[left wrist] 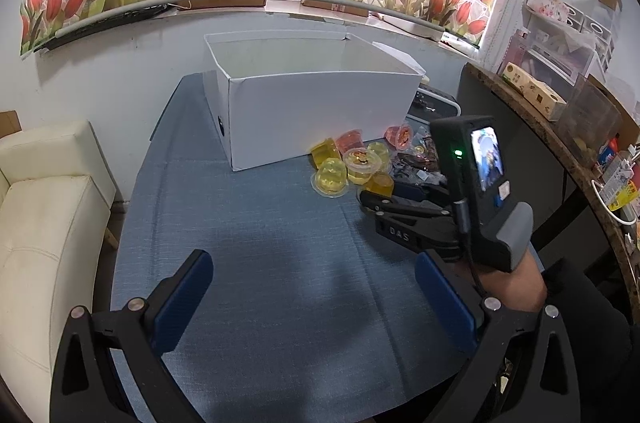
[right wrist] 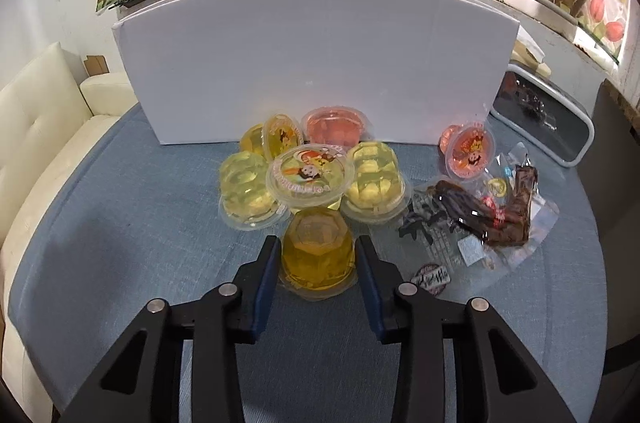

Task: Organize snacks
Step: 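Lift the large yellow jelly cup with the right tool, then grasp a clear yellow jelly cup with the left tool and lift it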

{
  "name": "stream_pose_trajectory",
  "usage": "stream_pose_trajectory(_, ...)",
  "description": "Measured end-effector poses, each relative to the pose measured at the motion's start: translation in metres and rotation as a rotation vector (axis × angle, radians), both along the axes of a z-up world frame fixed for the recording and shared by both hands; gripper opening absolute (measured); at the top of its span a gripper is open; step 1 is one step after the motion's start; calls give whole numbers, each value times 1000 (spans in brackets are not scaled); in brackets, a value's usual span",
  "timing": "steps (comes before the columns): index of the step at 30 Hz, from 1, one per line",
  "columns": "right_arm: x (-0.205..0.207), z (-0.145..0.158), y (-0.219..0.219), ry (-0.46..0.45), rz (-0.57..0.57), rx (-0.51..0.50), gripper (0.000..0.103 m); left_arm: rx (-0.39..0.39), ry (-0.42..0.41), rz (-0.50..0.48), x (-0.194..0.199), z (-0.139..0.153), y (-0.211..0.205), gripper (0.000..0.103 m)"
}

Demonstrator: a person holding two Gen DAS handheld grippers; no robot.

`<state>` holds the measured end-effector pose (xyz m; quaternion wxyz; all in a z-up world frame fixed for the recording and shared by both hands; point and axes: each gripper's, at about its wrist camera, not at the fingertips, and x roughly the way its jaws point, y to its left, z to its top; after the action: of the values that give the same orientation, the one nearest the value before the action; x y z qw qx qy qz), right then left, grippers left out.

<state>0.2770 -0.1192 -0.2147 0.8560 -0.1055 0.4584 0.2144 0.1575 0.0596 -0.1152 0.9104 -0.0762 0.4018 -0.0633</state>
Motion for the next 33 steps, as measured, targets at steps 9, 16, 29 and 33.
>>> stream_pose_trajectory(9,-35,25,-28,-43,-13,26,41,10,-6,-8,23,-11,-4,103)
stream_pose_trajectory(16,-80,47,-74,-22,-68,101,41,70,-22,-67,70,-29,-32,103)
stream_pose_trajectory(29,-114,63,-116,-21,-147,151,41,149,1,-137,137,-70,-60,103)
stream_pose_trajectory(33,-115,61,-114,-17,-145,155,41,154,0,-169,144,-74,-58,102)
